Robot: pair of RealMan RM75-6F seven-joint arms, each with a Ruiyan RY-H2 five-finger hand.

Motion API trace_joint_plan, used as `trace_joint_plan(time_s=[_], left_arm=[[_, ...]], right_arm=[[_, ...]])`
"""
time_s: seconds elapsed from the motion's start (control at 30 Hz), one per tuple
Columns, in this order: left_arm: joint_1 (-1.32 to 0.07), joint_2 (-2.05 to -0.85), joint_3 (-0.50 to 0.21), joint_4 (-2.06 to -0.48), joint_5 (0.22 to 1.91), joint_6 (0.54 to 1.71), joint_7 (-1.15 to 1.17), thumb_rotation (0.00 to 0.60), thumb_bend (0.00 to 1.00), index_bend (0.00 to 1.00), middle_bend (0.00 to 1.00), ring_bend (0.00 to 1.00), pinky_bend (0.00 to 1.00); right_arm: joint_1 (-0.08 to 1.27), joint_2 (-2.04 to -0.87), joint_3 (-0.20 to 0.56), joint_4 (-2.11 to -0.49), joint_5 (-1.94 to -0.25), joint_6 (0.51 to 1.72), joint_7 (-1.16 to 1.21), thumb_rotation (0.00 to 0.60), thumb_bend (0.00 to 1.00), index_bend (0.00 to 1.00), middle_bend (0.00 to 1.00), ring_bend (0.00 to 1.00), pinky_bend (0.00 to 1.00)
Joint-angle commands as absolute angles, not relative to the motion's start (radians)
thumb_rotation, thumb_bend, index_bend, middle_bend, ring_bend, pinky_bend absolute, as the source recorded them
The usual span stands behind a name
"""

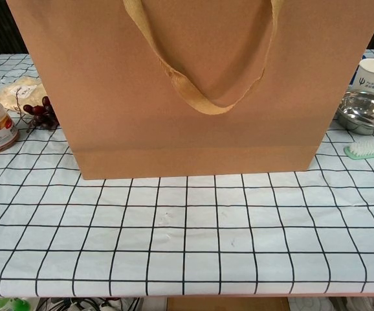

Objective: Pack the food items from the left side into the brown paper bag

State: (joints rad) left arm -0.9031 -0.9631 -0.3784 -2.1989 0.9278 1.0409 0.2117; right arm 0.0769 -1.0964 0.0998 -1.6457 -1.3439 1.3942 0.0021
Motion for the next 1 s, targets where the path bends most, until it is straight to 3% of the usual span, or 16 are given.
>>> trace_joint_plan(time_s=[0.03, 0.17, 0.23, 0.33, 0.57, 1.0], left_arm=[[-0.936, -0.987, -0.371, -2.182, 0.892, 1.033, 0.251, 0.6, 0.25, 0.42, 0.41, 0.3, 0.42], [-0.956, -0.964, -0.356, -2.197, 0.847, 1.005, 0.291, 0.6, 0.14, 0.28, 0.26, 0.17, 0.33], [-0.958, -0.95, -0.353, -2.206, 0.833, 1.0, 0.299, 0.6, 0.07, 0.17, 0.13, 0.04, 0.17], [-0.951, -0.926, -0.362, -2.22, 0.813, 1.009, 0.283, 0.6, 0.01, 0.12, 0.05, 0.0, 0.04], [-0.916, -0.895, -0.374, -2.231, 0.862, 1.056, 0.251, 0.6, 0.02, 0.12, 0.06, 0.0, 0.03], [-0.809, -0.793, -0.243, -2.304, 0.792, 1.403, 0.685, 0.6, 0.04, 0.13, 0.1, 0.0, 0.11]], right_arm=[[0.077, -1.097, 0.101, -1.645, -1.343, 1.395, 0.002, 0.6, 0.27, 0.03, 0.03, 0.14, 0.27], [0.076, -1.098, 0.102, -1.644, -1.341, 1.396, 0.003, 0.6, 0.27, 0.03, 0.03, 0.14, 0.27], [0.076, -1.098, 0.103, -1.644, -1.342, 1.398, 0.003, 0.6, 0.27, 0.03, 0.03, 0.14, 0.27], [0.076, -1.099, 0.103, -1.644, -1.344, 1.399, 0.004, 0.6, 0.27, 0.03, 0.03, 0.14, 0.27], [0.076, -1.101, 0.104, -1.642, -1.346, 1.402, 0.005, 0.6, 0.27, 0.03, 0.03, 0.14, 0.27], [0.075, -1.109, 0.109, -1.631, -1.355, 1.416, 0.016, 0.6, 0.27, 0.03, 0.03, 0.14, 0.27]])
